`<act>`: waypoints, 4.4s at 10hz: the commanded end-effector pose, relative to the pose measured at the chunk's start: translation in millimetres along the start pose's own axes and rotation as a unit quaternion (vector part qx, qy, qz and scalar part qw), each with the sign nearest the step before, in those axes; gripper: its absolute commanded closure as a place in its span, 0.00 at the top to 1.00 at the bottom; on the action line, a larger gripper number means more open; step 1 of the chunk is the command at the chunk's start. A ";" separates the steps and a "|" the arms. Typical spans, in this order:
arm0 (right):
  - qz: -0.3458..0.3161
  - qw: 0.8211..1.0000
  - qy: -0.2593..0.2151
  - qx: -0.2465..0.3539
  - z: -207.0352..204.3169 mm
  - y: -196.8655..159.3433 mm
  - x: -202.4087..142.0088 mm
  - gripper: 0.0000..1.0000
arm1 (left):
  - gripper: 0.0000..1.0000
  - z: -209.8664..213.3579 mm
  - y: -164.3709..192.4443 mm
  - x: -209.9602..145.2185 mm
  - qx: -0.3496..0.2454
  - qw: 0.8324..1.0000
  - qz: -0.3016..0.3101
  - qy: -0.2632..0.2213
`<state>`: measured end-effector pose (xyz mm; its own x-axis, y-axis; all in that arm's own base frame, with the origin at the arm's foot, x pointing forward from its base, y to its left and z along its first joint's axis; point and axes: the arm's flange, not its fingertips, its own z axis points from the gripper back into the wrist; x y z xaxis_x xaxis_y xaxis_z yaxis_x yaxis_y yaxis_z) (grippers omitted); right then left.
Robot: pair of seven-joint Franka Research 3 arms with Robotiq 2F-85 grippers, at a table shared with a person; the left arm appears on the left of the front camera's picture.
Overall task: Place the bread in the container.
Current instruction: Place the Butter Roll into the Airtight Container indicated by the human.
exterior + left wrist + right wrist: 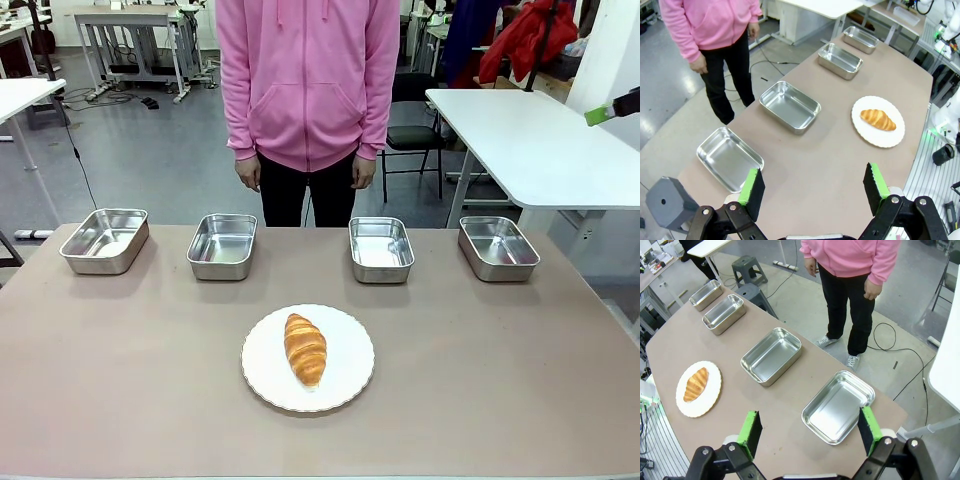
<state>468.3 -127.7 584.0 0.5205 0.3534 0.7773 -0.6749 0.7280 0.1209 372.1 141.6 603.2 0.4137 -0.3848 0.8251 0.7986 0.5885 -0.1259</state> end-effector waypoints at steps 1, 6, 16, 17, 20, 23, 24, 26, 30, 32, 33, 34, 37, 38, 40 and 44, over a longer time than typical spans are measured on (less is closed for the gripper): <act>0.001 1.000 -0.004 0.001 -0.1 1.1 0.8 1.00 | 1.00 1.6 -0.1 0.1 -0.004 1.000 0.000 -0.003; 0.001 1.000 -0.004 0.001 -0.1 1.1 0.8 1.00 | 1.00 1.6 -0.1 0.1 -0.004 1.000 0.000 -0.003; 0.001 1.000 -0.004 0.001 -0.1 1.1 0.8 1.00 | 1.00 1.6 -0.1 0.1 -0.004 1.000 0.000 -0.003; 0.001 1.000 -0.004 0.001 -0.1 1.1 0.8 1.00 | 1.00 1.6 -0.1 0.1 -0.004 1.000 0.000 -0.003; 0.001 1.000 -0.004 0.001 -0.1 1.1 0.8 1.00 | 1.00 1.6 -0.1 0.1 -0.004 1.000 0.000 -0.003; 0.001 1.000 -0.004 0.001 -0.1 1.1 0.8 1.00 | 1.00 1.6 -0.1 0.1 -0.004 1.000 0.000 -0.003; 0.001 1.000 -0.004 0.001 -0.1 1.1 0.8 1.00 | 1.00 1.6 -0.1 0.1 -0.004 1.000 0.000 -0.003; 0.001 1.000 -0.004 0.001 -0.1 1.1 0.8 1.00 | 1.00 1.6 -0.1 0.1 -0.004 1.000 0.000 -0.003; 0.001 1.000 -0.004 0.001 -0.1 1.1 0.8 1.00 | 1.00 1.6 -0.1 0.1 -0.004 1.000 0.000 -0.003; 0.001 1.000 -0.004 0.001 -0.1 1.1 0.8 1.00 | 1.00 1.6 -0.1 0.1 -0.004 1.000 0.000 -0.003; 0.001 1.000 -0.004 0.001 -0.1 1.1 0.8 1.00 | 1.00 1.6 -0.1 0.1 -0.004 1.000 0.000 -0.003; 0.001 1.000 -0.004 0.001 -0.1 1.1 0.8 1.00 | 1.00 1.6 -0.1 0.1 -0.004 1.000 0.000 -0.003; 0.001 1.000 -0.004 0.001 -0.1 1.1 0.8 1.00 | 1.00 1.6 -0.1 0.1 -0.004 1.000 0.000 -0.003; 0.001 1.000 -0.004 0.001 -0.1 1.1 0.8 1.00 | 1.00 1.6 -0.1 0.1 -0.004 1.000 0.000 -0.003; 0.001 1.000 -0.004 0.001 -0.1 1.1 0.8 1.00 | 1.00 1.6 -0.1 0.1 -0.004 1.000 0.000 -0.003; 0.001 1.000 -0.004 0.001 -0.1 1.1 0.8 1.00 | 1.00 1.6 -0.1 0.1 -0.004 1.000 0.000 -0.003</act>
<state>468.3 -127.7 584.0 0.5205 0.3534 0.7773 -0.6748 0.7280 0.1209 372.1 141.6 603.2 0.4137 -0.3848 0.8251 0.7986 0.5885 -0.1259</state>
